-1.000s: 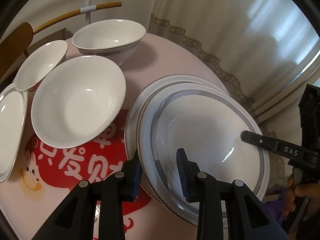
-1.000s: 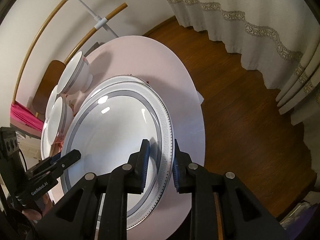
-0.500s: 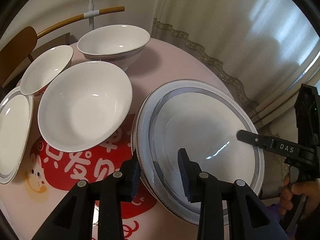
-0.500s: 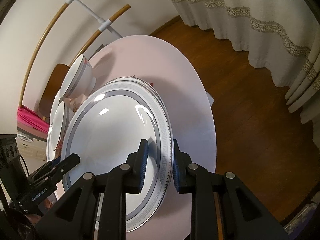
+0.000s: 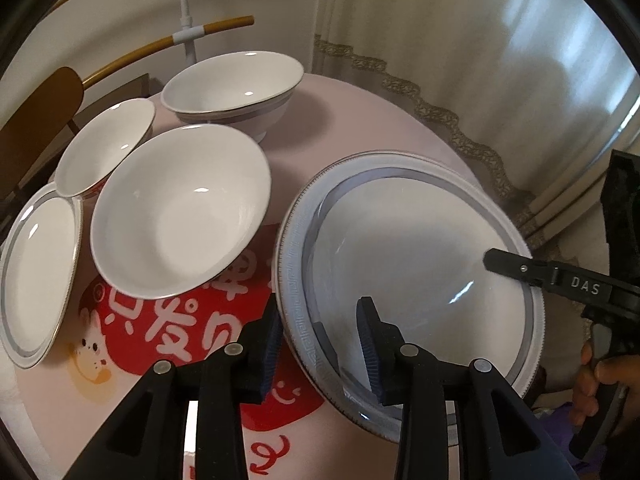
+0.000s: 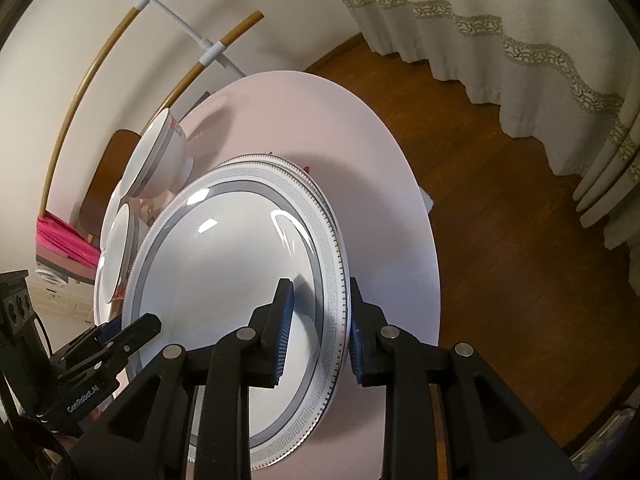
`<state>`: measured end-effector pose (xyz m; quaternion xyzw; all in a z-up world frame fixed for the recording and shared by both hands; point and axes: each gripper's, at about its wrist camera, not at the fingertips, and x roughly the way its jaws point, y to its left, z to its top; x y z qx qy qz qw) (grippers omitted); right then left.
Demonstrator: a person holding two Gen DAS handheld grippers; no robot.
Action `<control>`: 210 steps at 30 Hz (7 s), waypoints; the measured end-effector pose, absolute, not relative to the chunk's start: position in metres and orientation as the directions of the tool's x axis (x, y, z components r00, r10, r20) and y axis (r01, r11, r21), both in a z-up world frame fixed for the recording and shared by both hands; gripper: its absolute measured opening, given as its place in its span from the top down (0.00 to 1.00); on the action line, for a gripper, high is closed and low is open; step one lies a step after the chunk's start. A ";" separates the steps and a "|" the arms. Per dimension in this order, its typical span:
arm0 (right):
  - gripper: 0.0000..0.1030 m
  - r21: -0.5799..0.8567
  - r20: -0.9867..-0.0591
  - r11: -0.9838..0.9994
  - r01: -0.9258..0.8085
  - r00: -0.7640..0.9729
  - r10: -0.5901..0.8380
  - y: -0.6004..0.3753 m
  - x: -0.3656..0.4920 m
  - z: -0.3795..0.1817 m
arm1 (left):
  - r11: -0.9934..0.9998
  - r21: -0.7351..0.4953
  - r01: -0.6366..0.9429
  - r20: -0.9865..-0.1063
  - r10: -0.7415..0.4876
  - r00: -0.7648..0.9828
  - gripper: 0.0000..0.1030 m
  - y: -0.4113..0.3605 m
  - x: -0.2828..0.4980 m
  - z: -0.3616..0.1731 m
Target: Organize plates and bowls
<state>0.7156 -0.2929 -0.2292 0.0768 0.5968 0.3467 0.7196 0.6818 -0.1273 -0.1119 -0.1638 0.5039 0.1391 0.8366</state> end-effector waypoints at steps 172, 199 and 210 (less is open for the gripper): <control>0.84 0.522 -0.827 0.835 -0.176 0.136 0.545 -0.223 0.458 -0.167 | 0.951 -0.308 0.008 -0.851 -0.279 0.444 0.80 0.070 0.494 -0.086; 0.83 0.486 -0.832 0.797 -0.359 0.090 0.548 -0.321 0.598 -0.147 | 0.935 -0.311 -0.169 -0.826 -0.178 0.535 0.80 -0.070 0.584 -0.063; 0.83 0.474 -0.845 0.759 -0.446 0.012 0.535 -0.327 0.673 -0.173 | 0.909 -0.287 -0.302 -0.861 -0.106 0.498 0.80 -0.114 0.638 -0.092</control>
